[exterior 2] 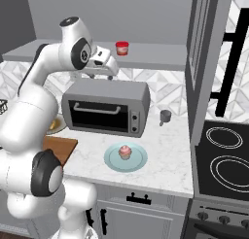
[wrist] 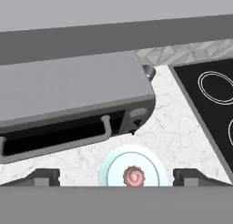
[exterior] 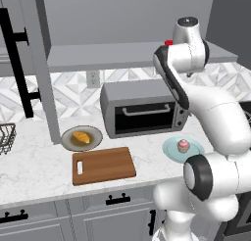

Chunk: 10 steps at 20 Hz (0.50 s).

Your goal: From the different types of pastries on the counter, select a croissant and place it on the cutting board. Then retrieve a jar of jam from the cabinet and place it alongside the croissant on the cutting board.

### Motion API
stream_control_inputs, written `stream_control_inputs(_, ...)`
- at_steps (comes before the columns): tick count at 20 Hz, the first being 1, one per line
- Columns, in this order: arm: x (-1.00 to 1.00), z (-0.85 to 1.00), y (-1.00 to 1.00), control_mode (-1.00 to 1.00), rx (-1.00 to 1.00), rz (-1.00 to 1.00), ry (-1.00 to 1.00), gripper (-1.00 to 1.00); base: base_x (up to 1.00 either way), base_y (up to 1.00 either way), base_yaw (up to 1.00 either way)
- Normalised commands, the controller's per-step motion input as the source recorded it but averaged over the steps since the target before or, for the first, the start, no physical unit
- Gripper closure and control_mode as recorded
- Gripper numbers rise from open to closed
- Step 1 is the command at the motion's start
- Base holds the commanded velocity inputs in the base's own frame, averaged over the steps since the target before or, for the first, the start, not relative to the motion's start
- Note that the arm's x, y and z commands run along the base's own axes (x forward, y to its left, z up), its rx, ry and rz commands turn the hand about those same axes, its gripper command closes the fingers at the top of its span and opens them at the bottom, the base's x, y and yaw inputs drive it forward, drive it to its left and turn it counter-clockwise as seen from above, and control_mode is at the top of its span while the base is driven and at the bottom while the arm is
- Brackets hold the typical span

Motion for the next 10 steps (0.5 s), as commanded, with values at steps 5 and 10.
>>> stream_control_inputs(5, 0.63, 0.56, -0.30, -1.00, 0.00, -0.18, -0.03, -1.00, 0.00, 0.00, 0.00)
stream_control_inputs(10, 0.03, 0.12, -0.06, -1.00, 0.03, 0.00, -0.11, -1.00, 0.00, 0.00, 0.00)
